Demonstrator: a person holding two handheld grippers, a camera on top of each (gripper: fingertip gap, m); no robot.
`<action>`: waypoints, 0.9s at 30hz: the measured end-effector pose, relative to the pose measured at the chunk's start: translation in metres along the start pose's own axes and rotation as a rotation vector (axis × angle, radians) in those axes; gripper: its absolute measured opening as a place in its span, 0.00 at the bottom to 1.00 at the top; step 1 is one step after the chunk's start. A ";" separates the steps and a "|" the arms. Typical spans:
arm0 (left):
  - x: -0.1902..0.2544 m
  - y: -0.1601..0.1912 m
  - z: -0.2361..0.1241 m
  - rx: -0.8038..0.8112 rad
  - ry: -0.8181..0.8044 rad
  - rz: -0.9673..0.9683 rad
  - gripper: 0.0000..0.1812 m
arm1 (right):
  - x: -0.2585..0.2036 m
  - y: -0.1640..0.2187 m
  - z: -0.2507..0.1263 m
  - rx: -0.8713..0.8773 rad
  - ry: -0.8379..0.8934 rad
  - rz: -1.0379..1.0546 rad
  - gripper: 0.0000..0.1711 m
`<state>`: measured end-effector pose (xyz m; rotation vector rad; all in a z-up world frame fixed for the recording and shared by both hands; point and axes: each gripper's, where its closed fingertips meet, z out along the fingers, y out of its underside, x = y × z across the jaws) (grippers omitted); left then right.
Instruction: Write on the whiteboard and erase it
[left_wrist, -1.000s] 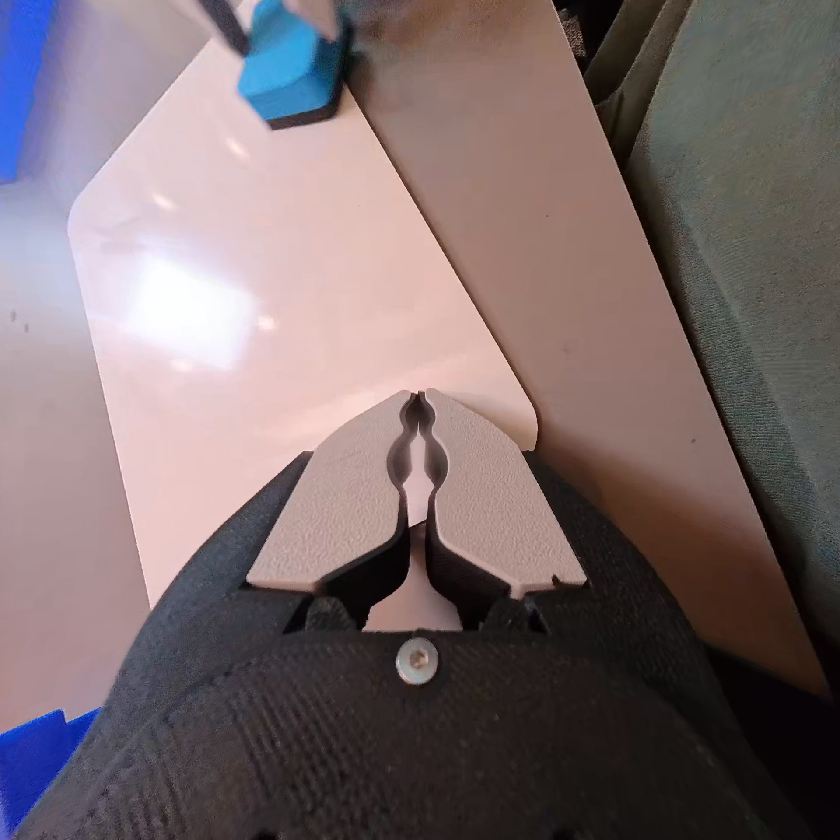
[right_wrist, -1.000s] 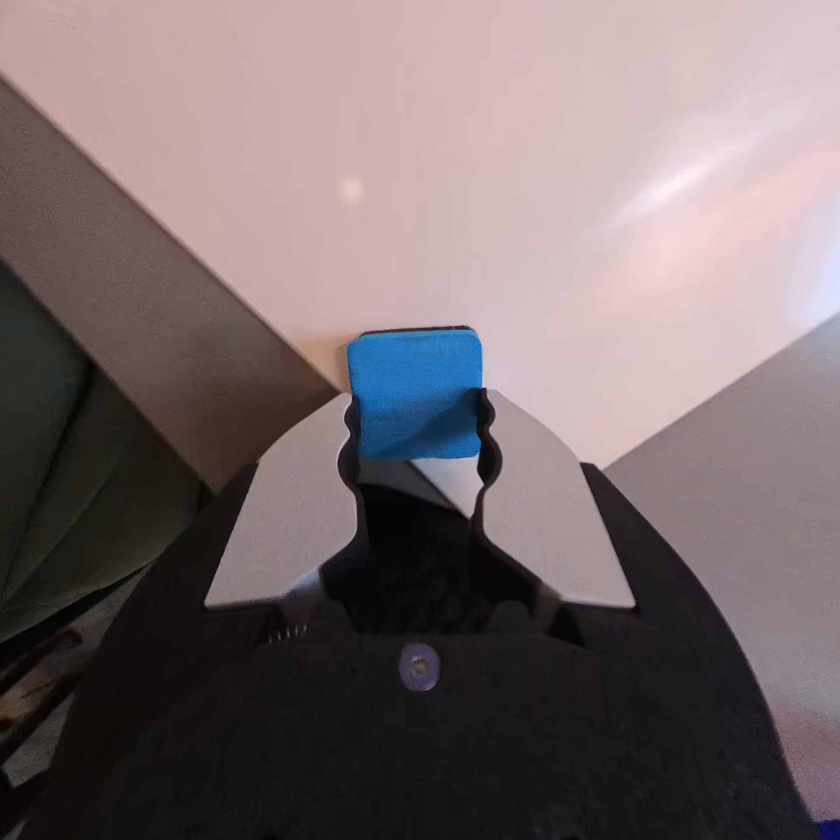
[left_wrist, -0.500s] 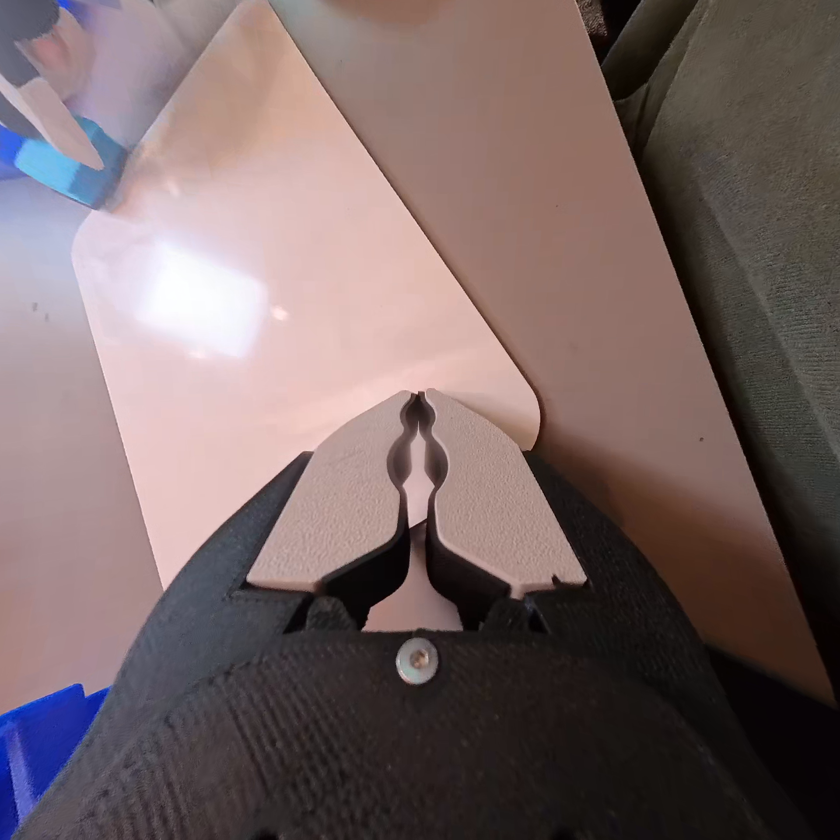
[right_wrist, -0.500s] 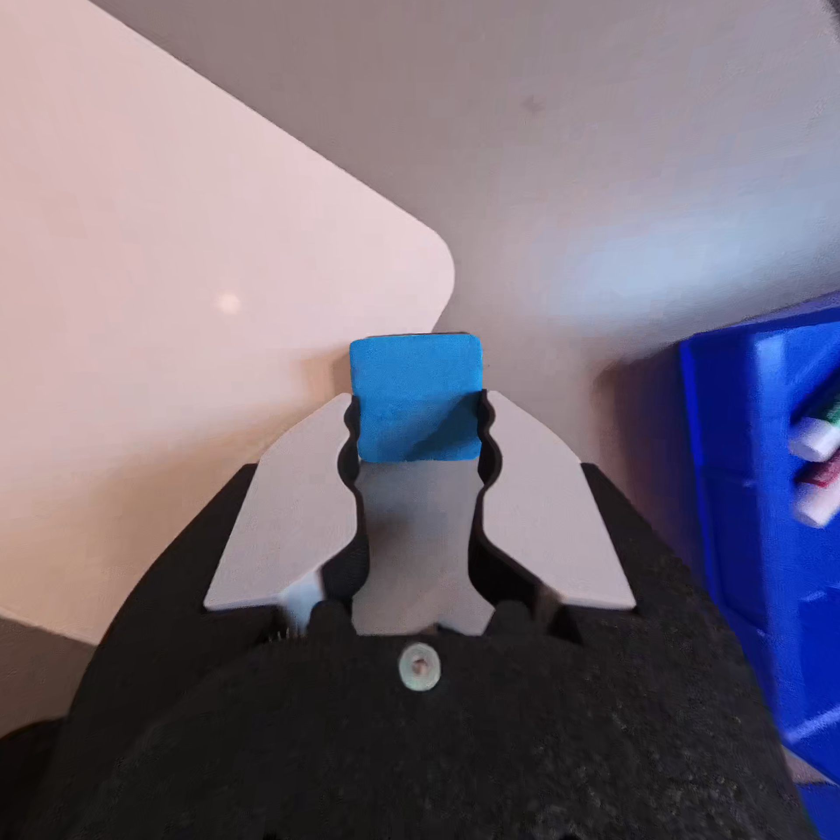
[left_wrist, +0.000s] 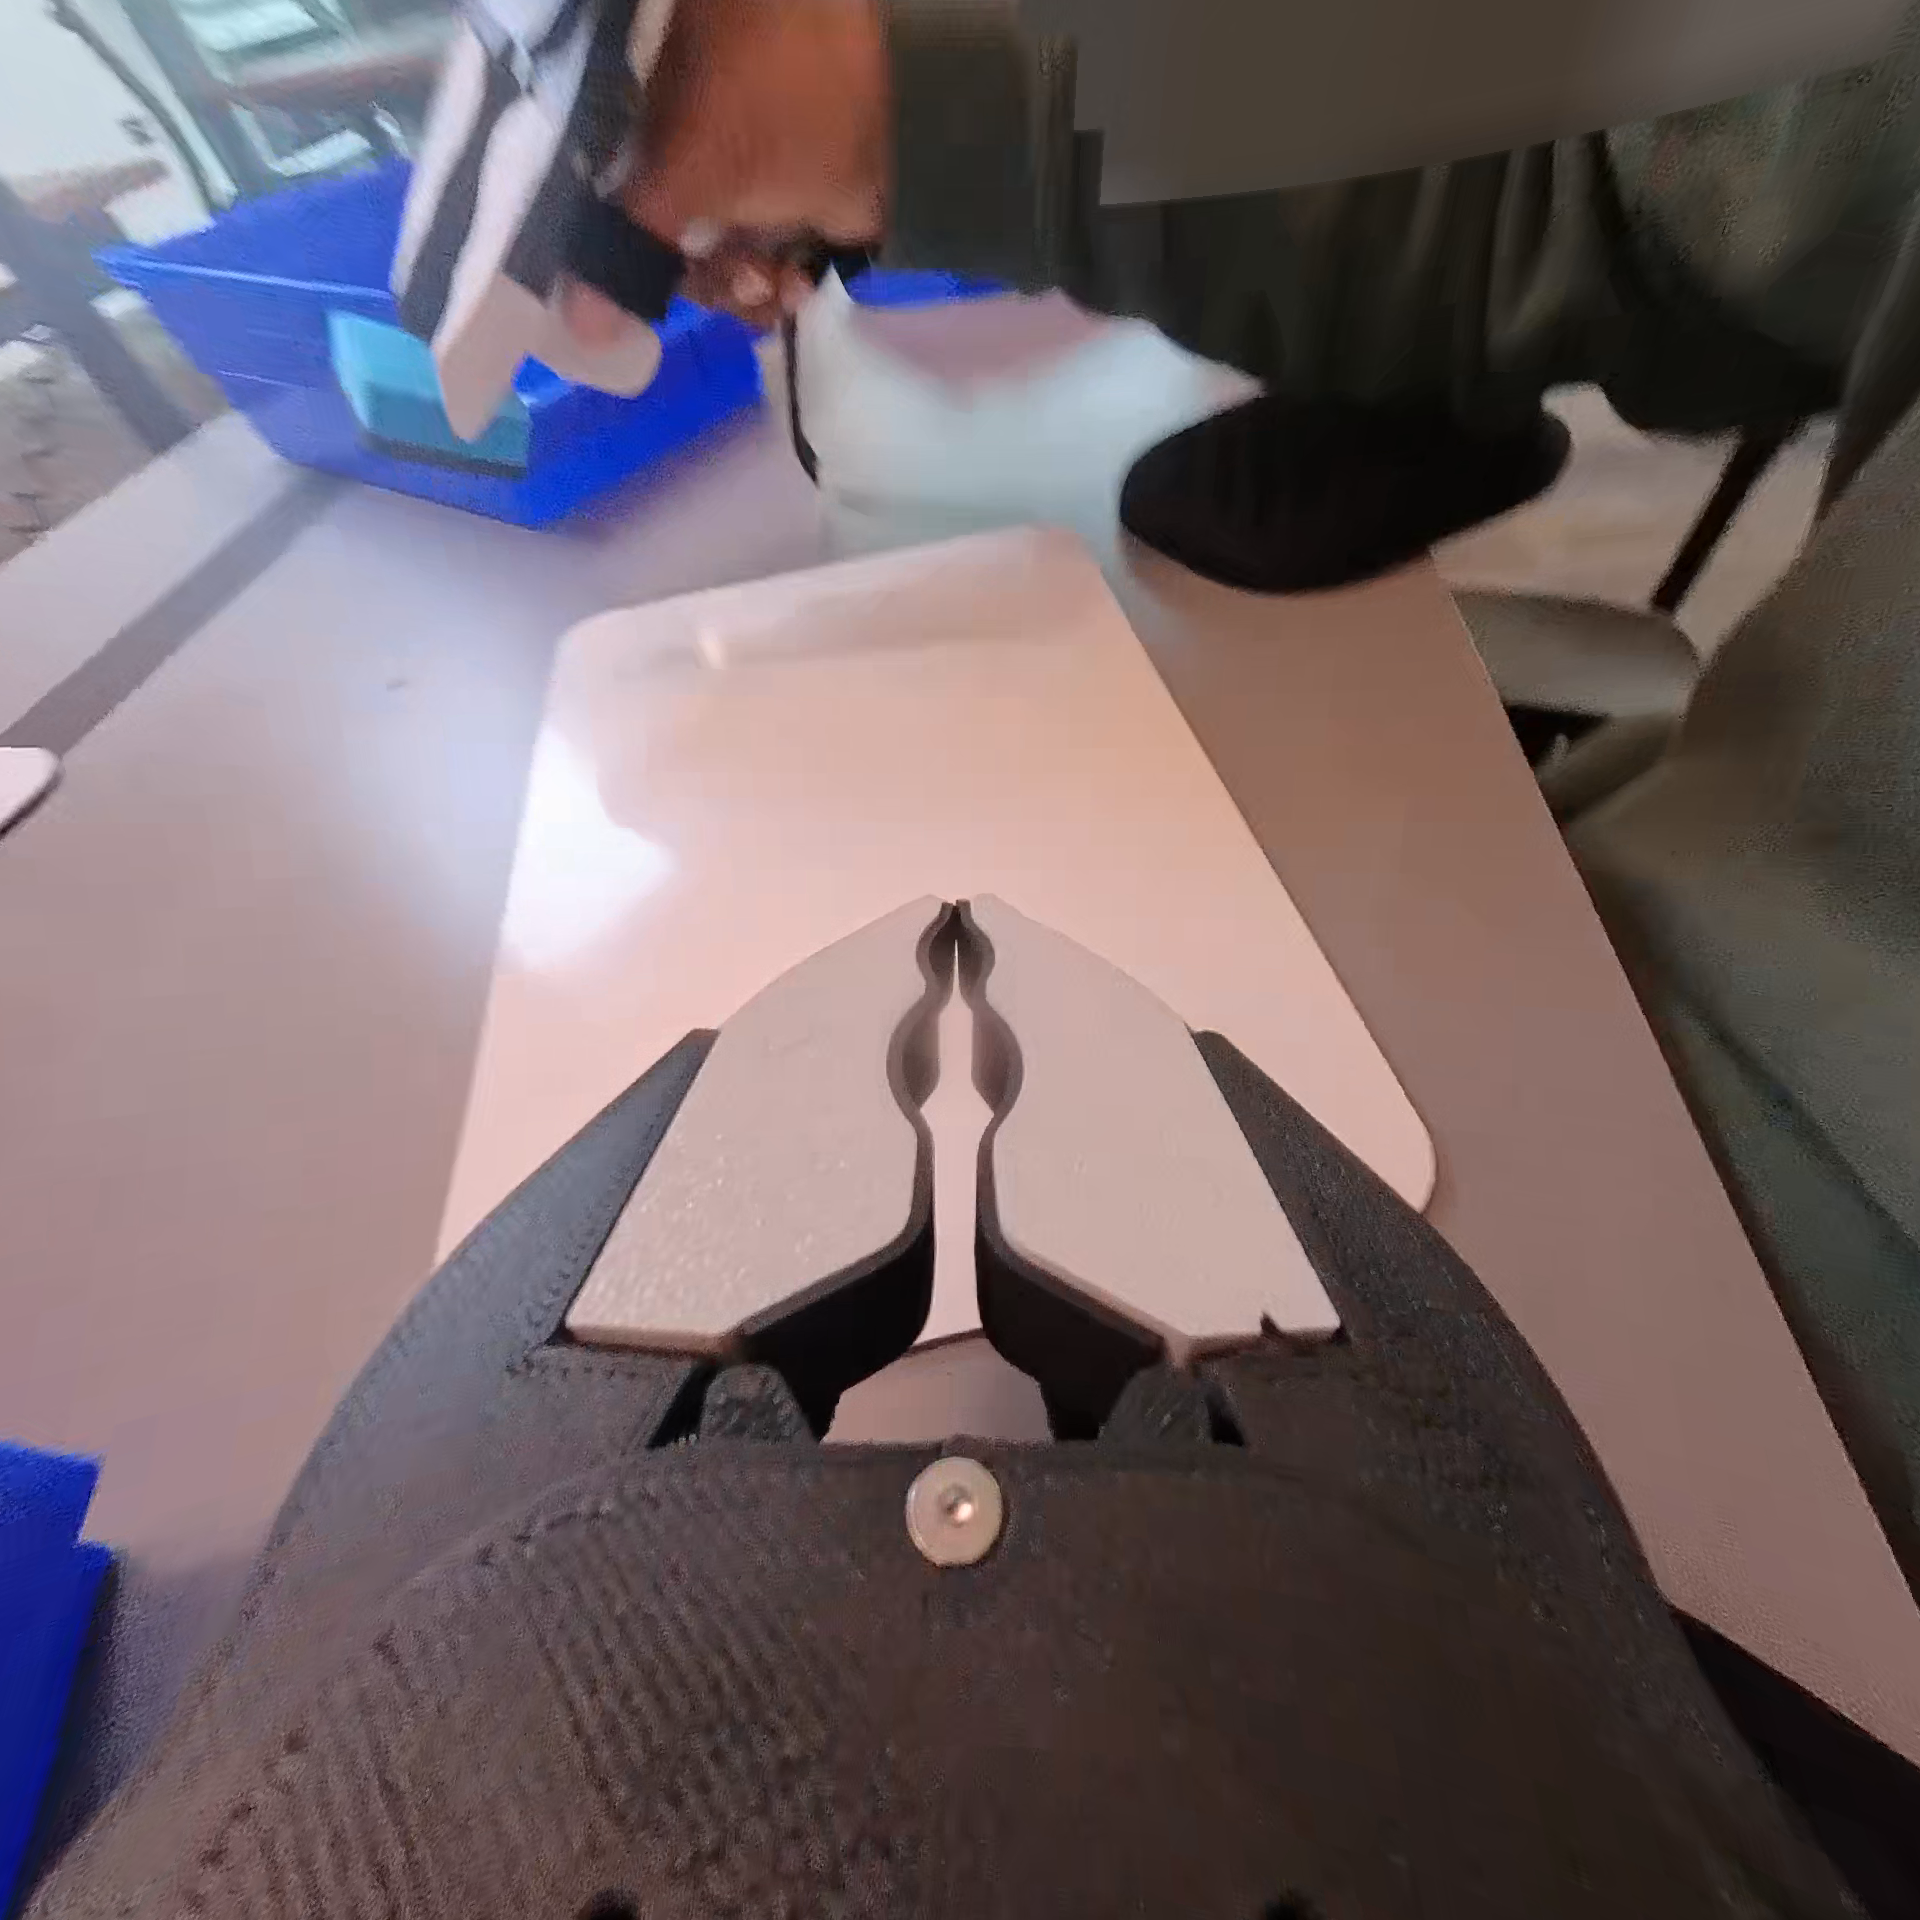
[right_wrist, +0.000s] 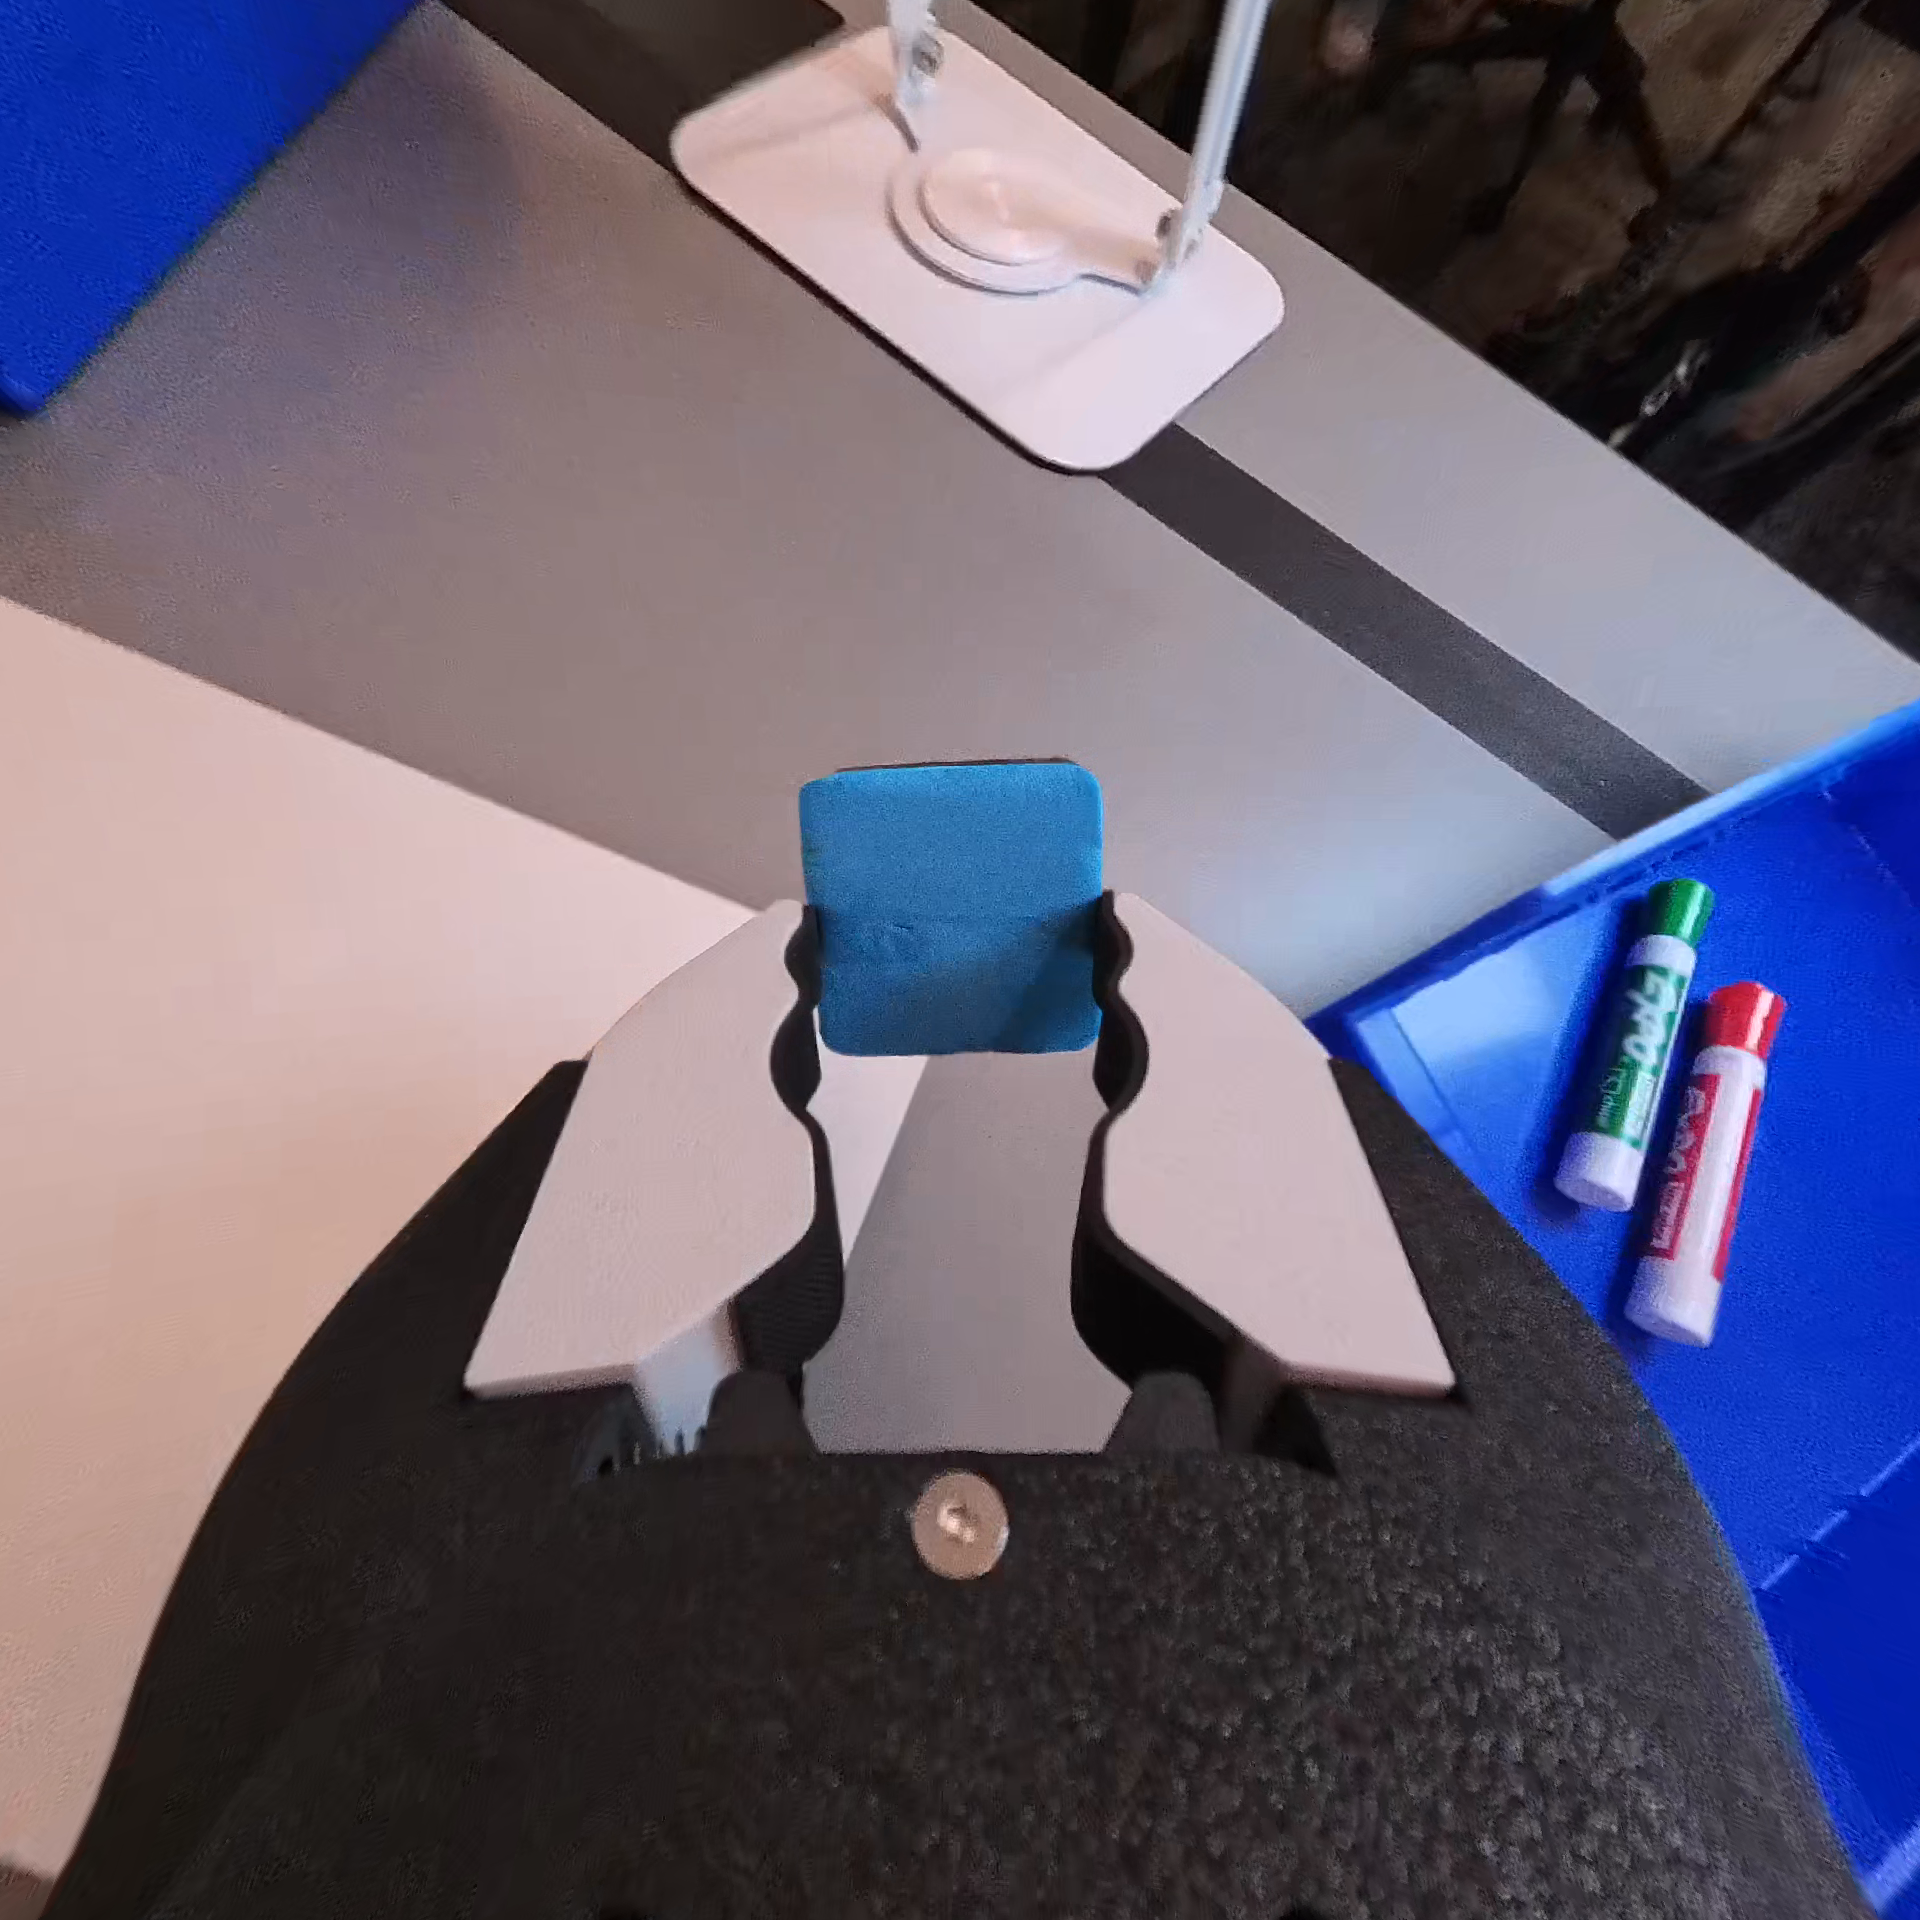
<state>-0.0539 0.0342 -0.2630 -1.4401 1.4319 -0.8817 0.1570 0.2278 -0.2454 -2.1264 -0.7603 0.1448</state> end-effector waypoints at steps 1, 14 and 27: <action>-0.008 -0.002 -0.004 0.032 -0.033 -0.014 0.00 | 0.013 -0.003 0.013 -0.028 0.040 0.027 0.30; -0.048 0.003 -0.026 0.174 -0.173 -0.086 0.00 | 0.078 0.009 0.132 -0.278 0.183 0.360 0.34; -0.062 0.008 -0.025 0.182 -0.197 -0.214 0.24 | 0.023 -0.099 0.015 0.394 -0.037 0.200 0.51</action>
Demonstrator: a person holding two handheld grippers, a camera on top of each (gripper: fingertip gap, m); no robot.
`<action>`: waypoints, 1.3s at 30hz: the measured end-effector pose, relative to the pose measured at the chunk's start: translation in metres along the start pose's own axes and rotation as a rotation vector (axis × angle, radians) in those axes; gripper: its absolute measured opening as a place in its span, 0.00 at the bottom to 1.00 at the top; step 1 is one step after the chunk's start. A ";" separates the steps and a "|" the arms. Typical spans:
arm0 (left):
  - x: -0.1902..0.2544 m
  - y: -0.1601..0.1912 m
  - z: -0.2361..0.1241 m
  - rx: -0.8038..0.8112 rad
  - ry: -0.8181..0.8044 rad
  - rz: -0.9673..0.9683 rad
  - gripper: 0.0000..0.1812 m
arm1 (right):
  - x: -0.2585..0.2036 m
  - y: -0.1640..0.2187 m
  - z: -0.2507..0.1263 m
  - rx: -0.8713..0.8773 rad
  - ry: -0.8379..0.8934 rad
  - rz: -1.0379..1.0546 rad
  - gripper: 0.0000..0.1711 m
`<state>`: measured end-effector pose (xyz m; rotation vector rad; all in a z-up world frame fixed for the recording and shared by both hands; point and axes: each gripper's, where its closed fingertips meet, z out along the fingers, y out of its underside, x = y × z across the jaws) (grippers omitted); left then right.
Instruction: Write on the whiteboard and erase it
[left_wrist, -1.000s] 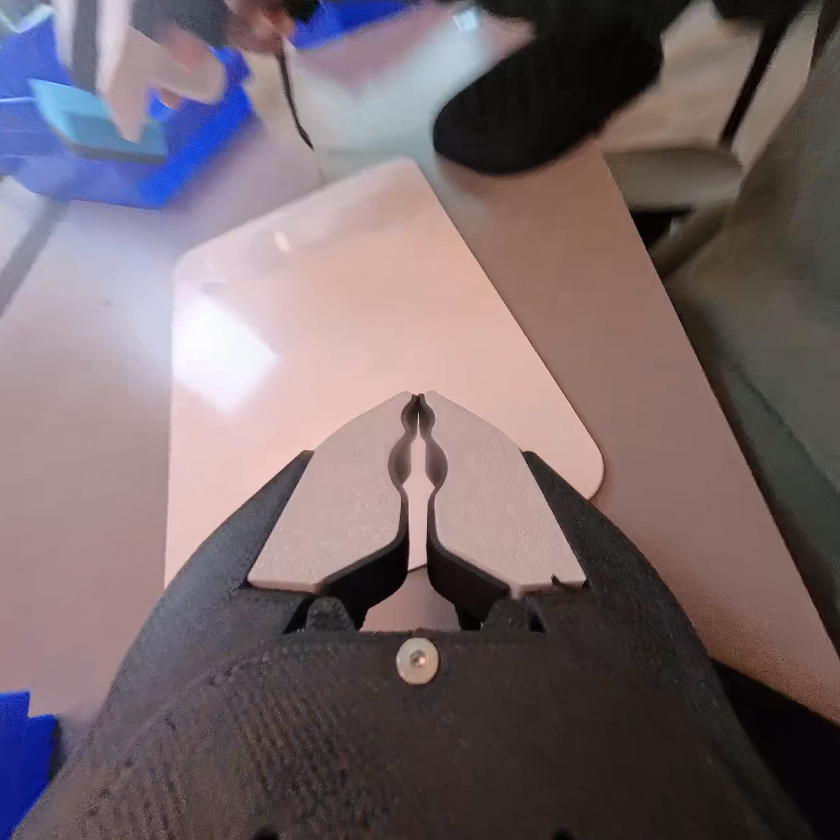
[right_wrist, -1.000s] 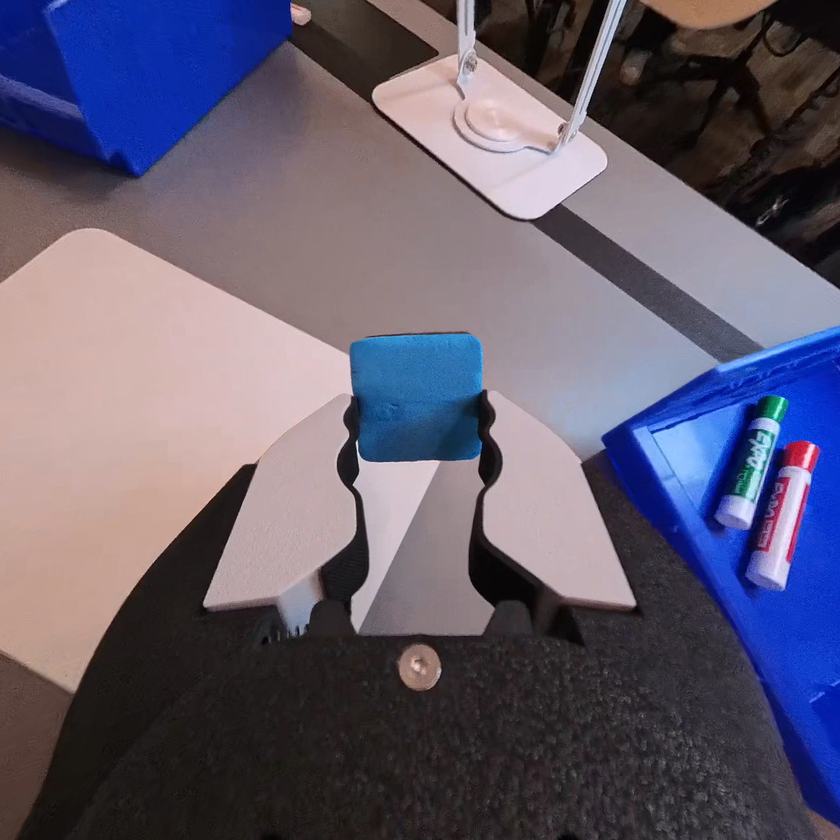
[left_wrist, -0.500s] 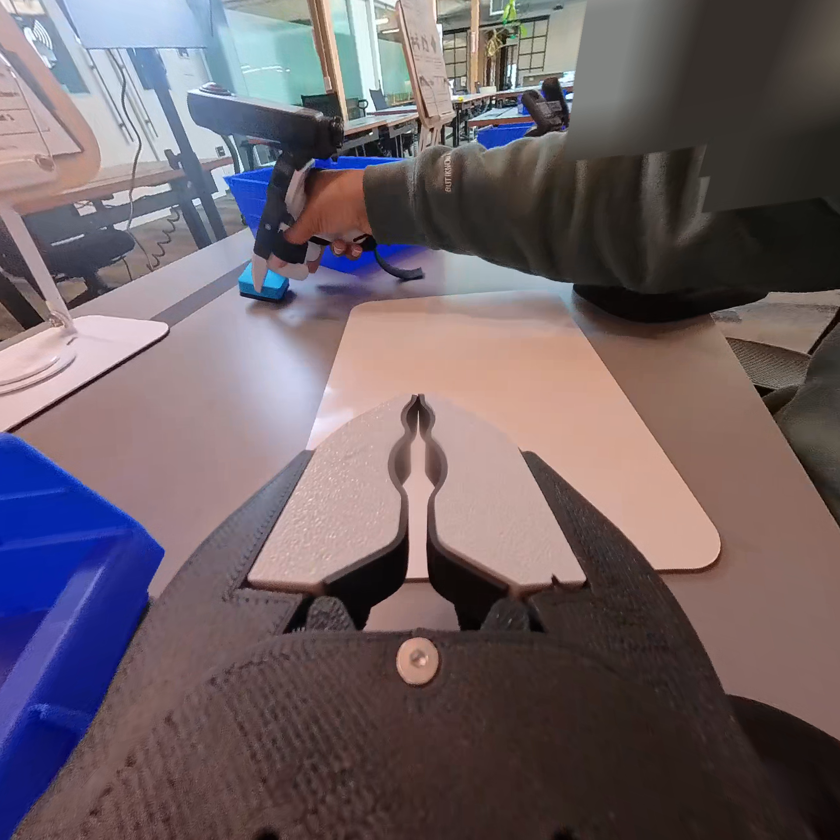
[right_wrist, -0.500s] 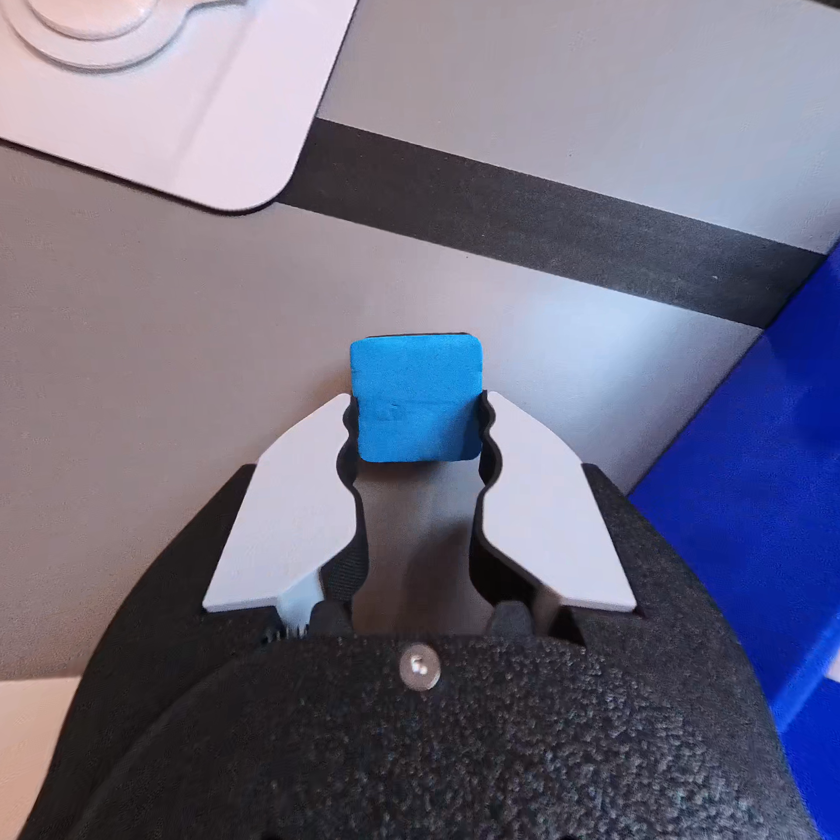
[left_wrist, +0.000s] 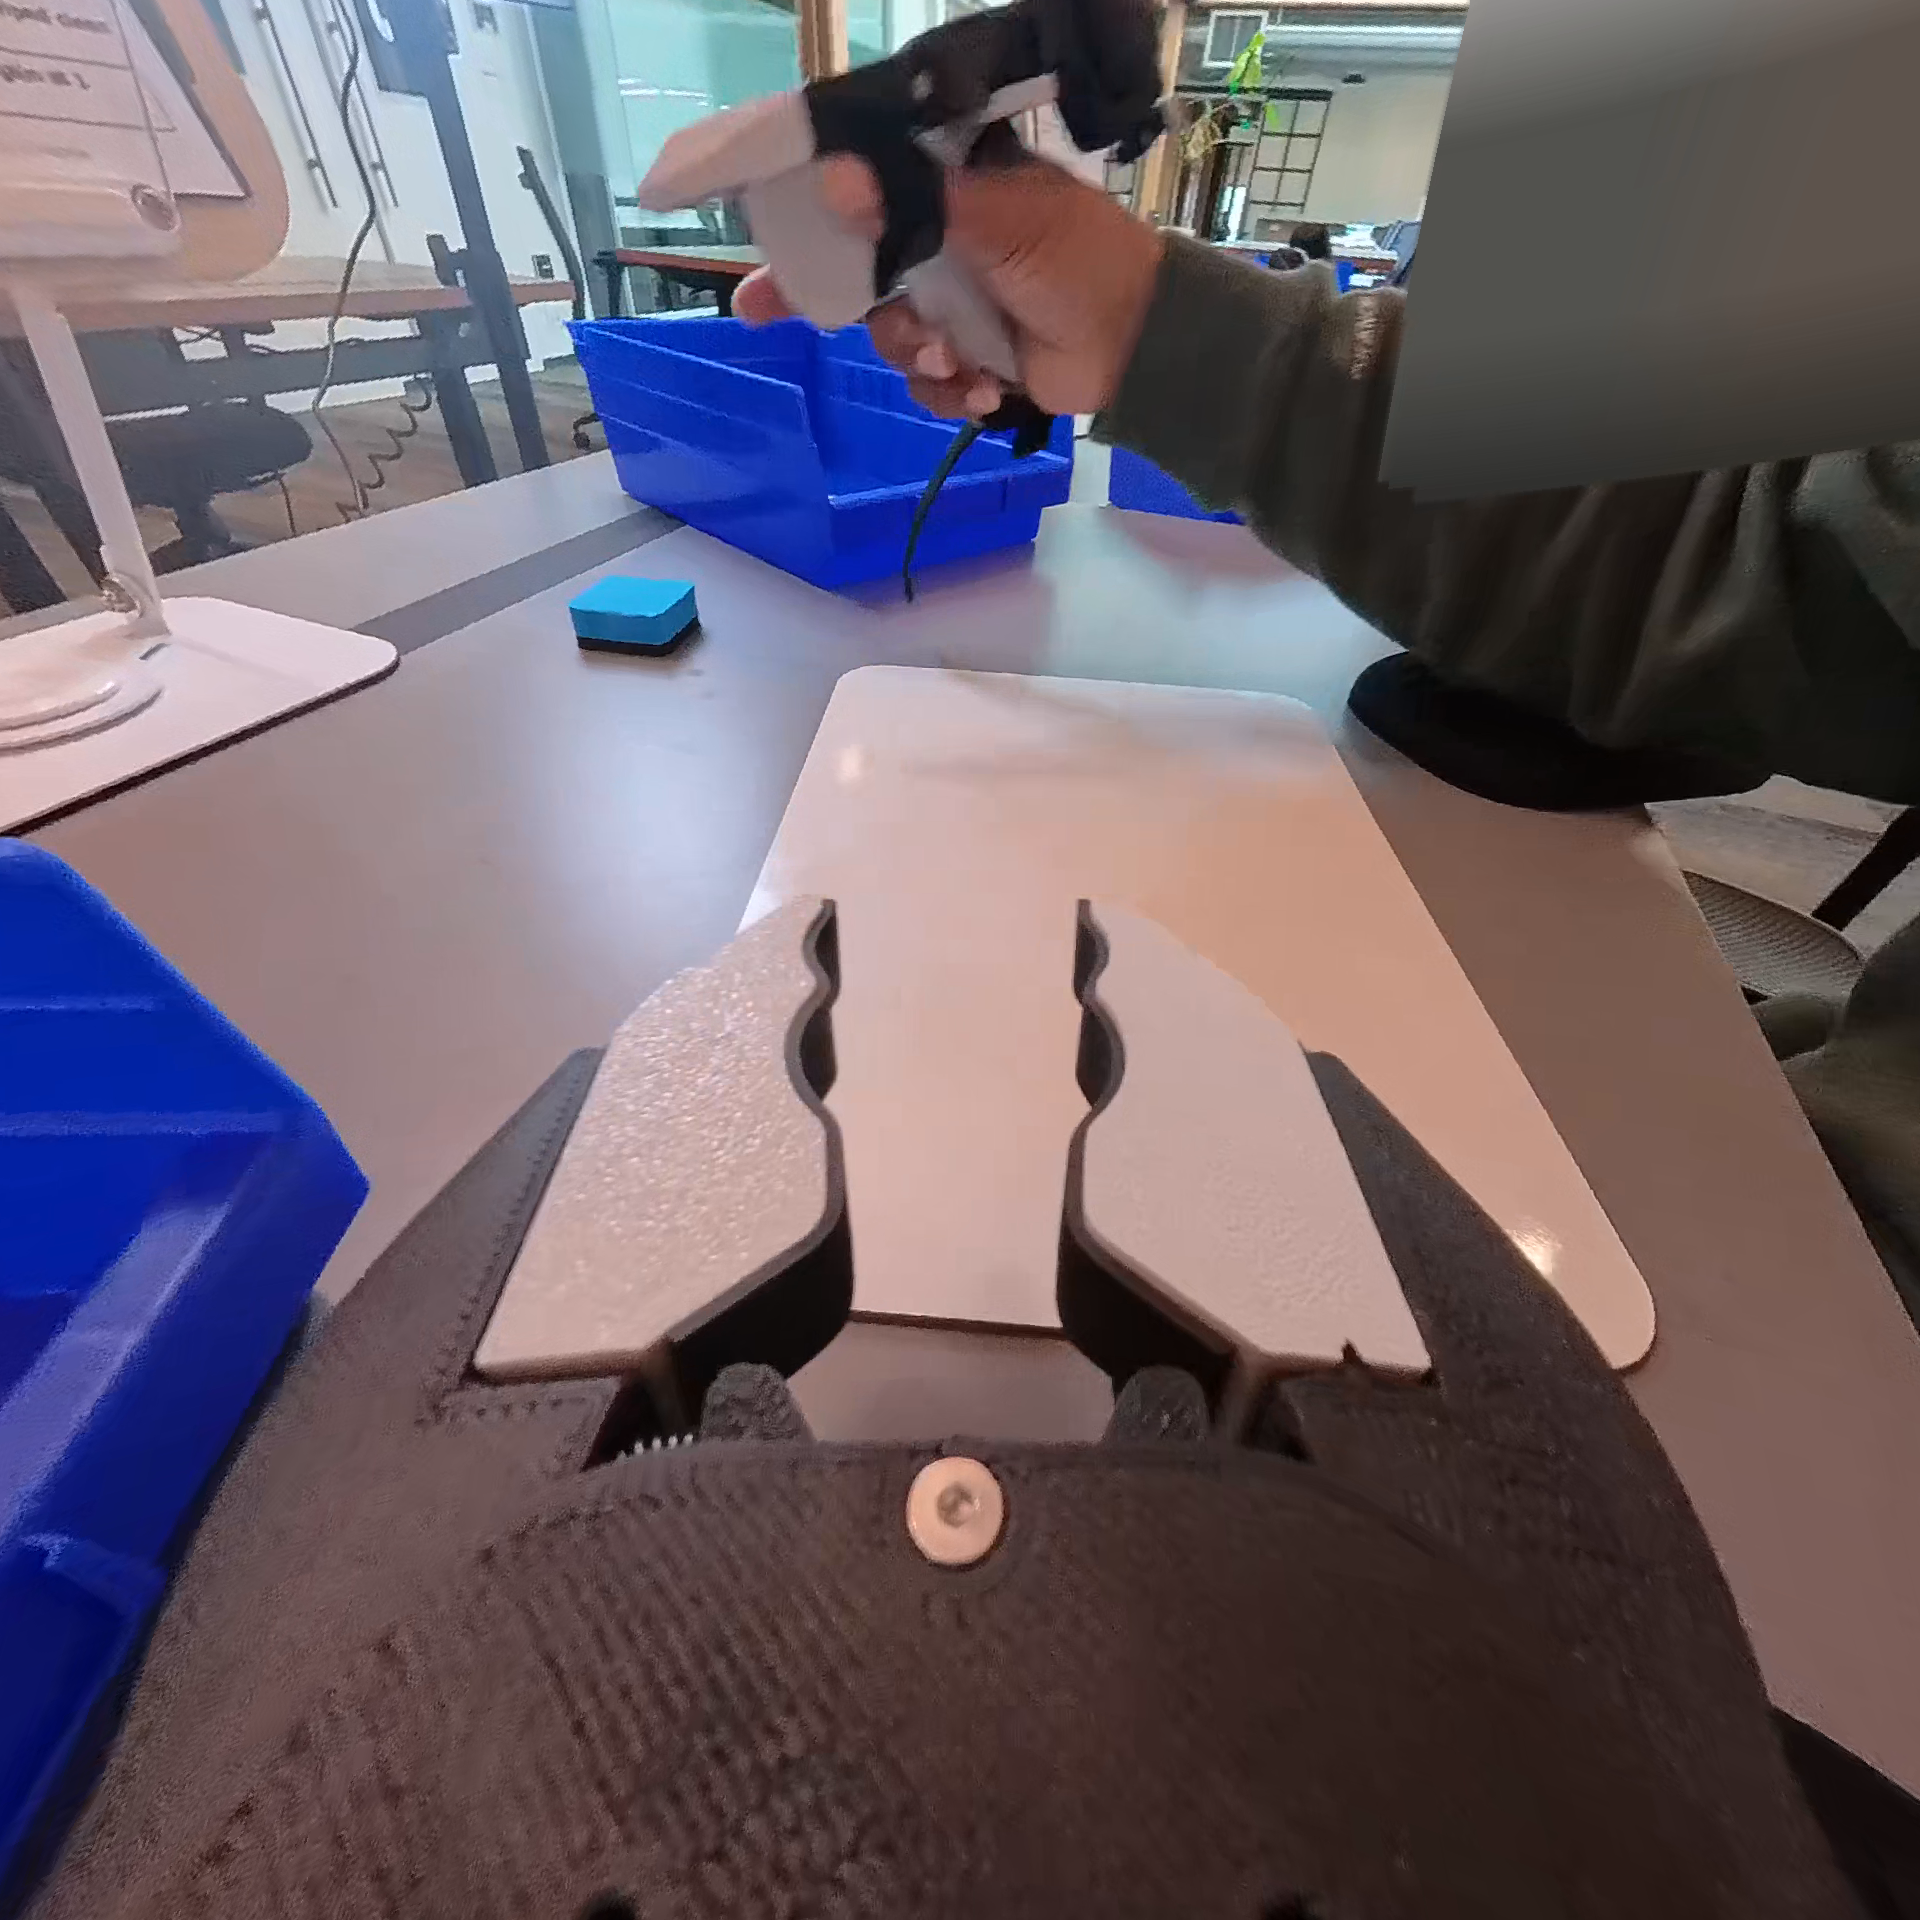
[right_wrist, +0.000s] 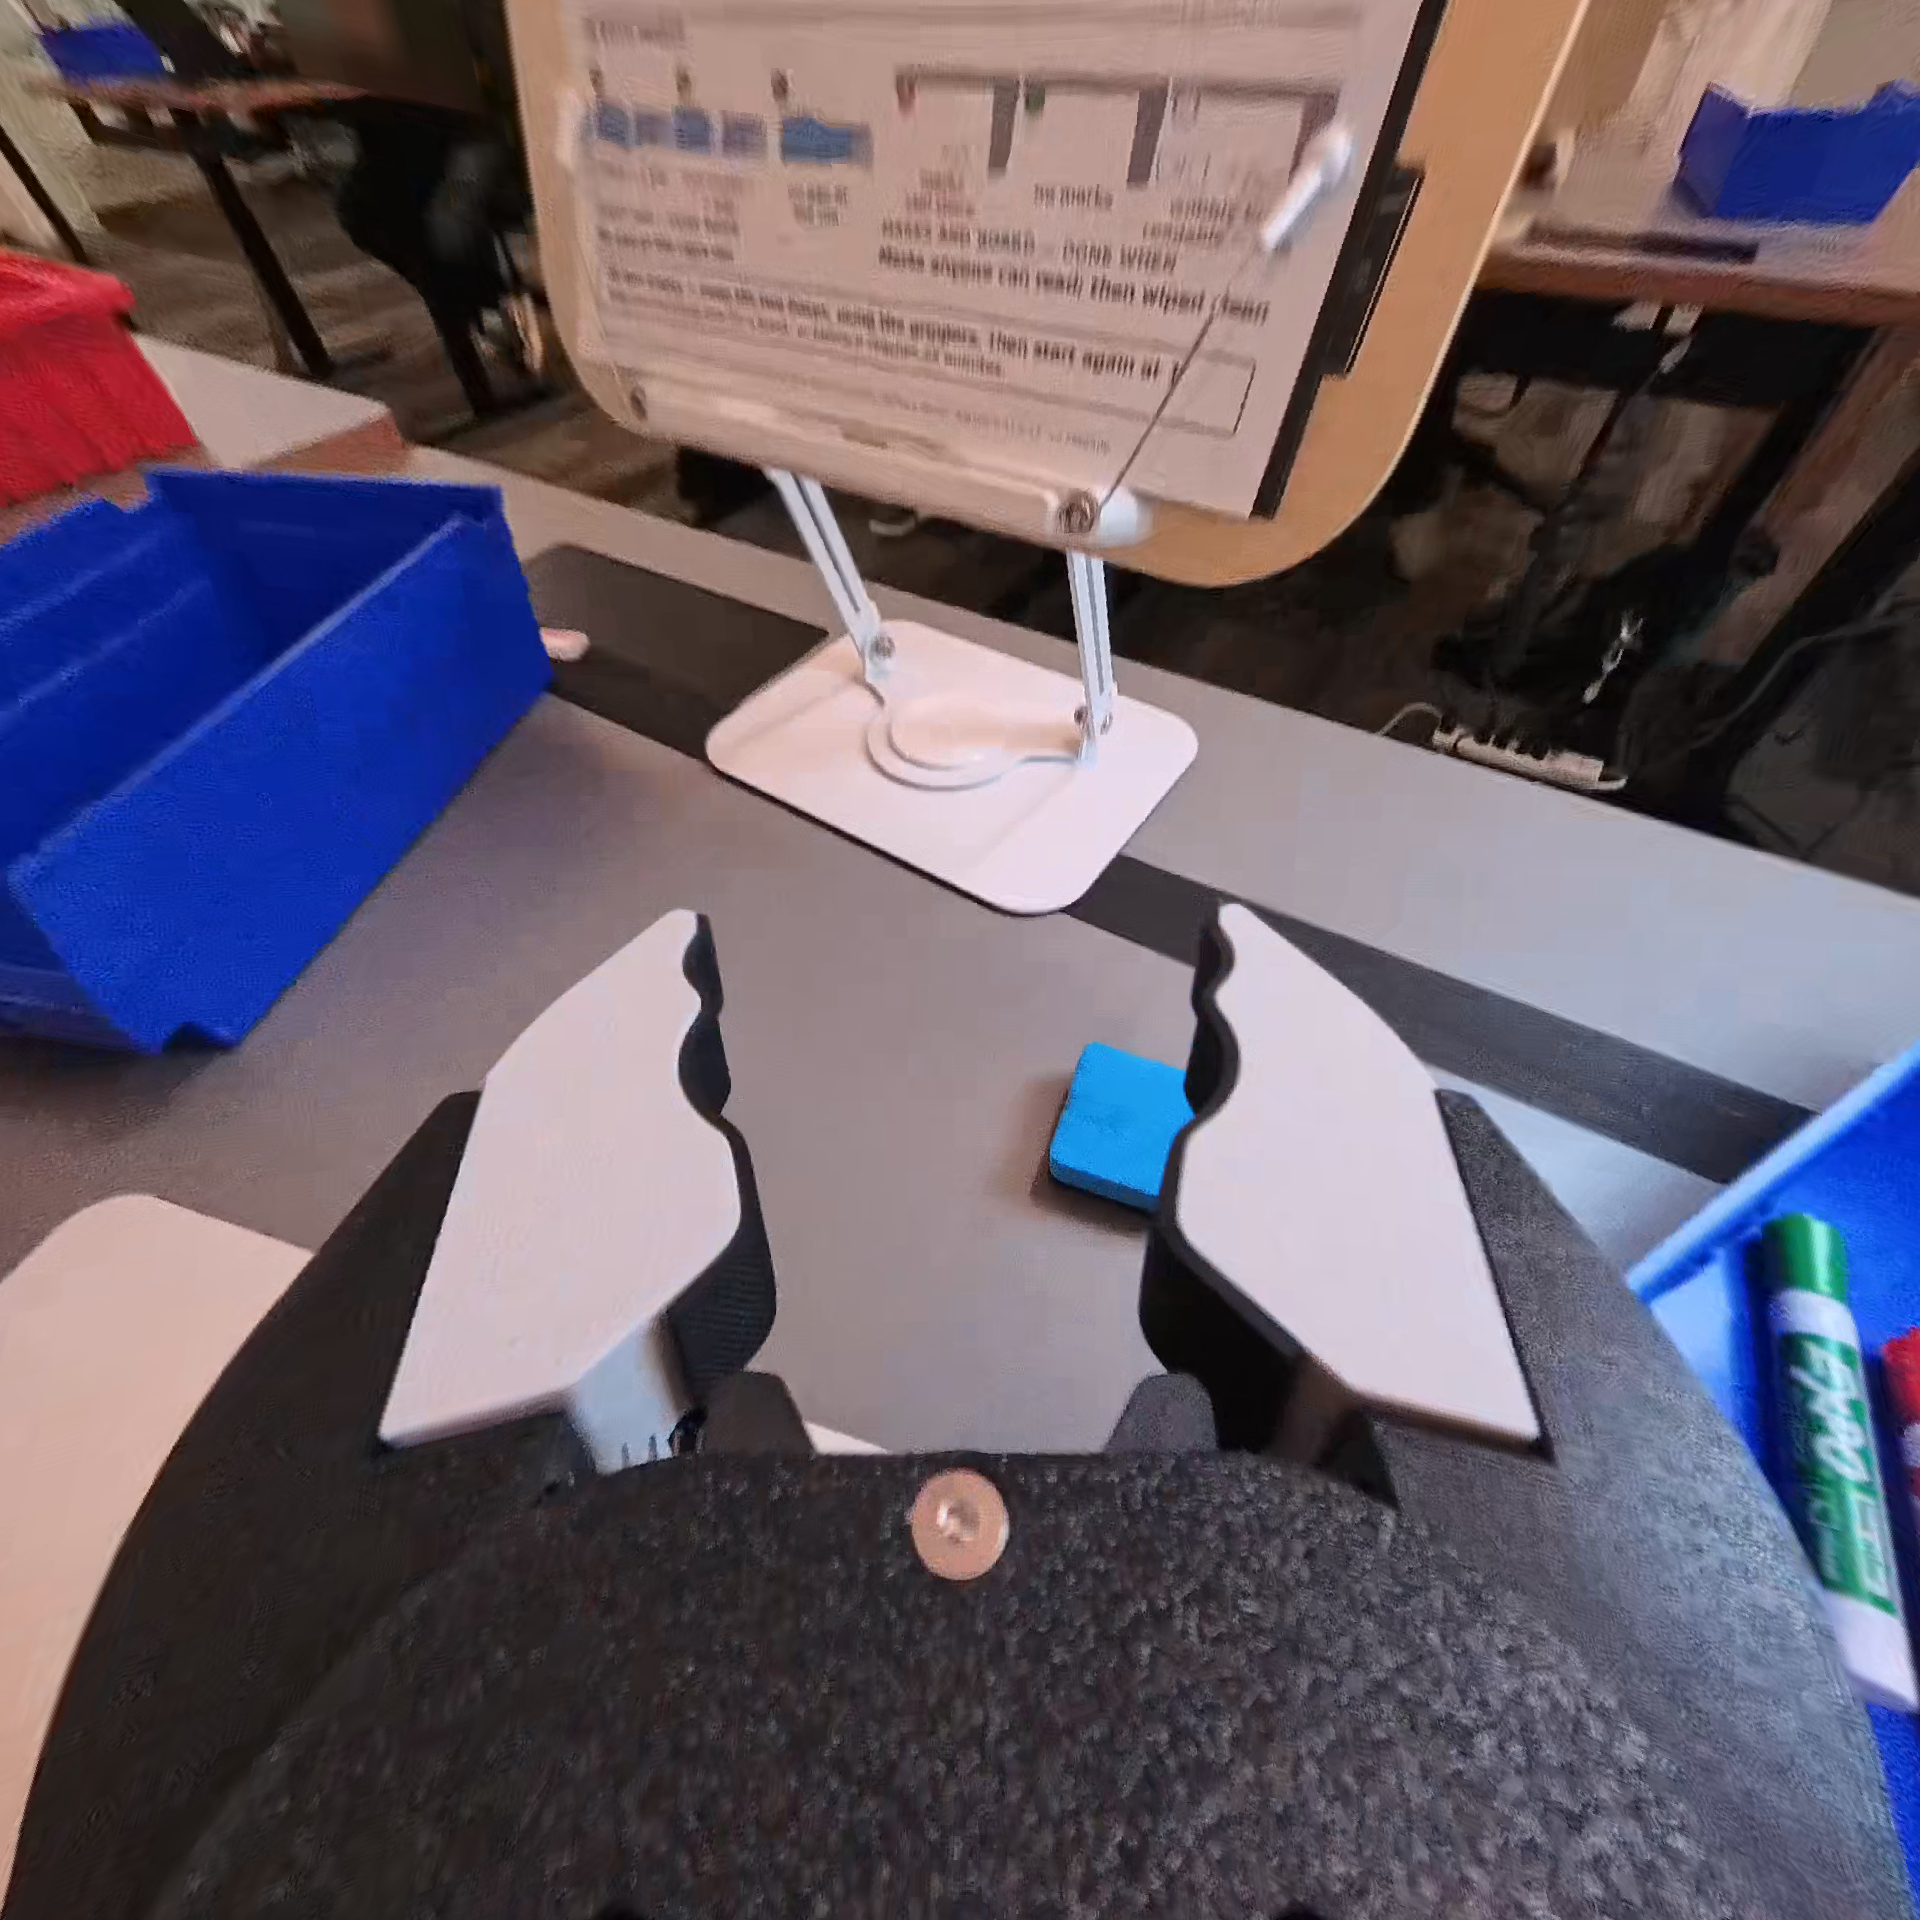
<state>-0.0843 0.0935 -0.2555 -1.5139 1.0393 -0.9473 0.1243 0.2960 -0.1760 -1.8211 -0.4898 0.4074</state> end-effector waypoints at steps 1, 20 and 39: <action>-0.003 0.000 0.000 0.001 -0.011 -0.006 0.27 | -0.001 -0.011 -0.011 0.057 -0.003 0.000 0.51; -0.101 -0.016 -0.059 -0.058 -0.440 0.136 0.25 | 0.132 0.095 -0.111 -0.342 0.248 -0.446 0.45; -0.142 0.050 -0.105 -0.689 -0.561 0.188 0.36 | 0.171 0.180 -0.110 -0.856 0.260 -0.727 0.19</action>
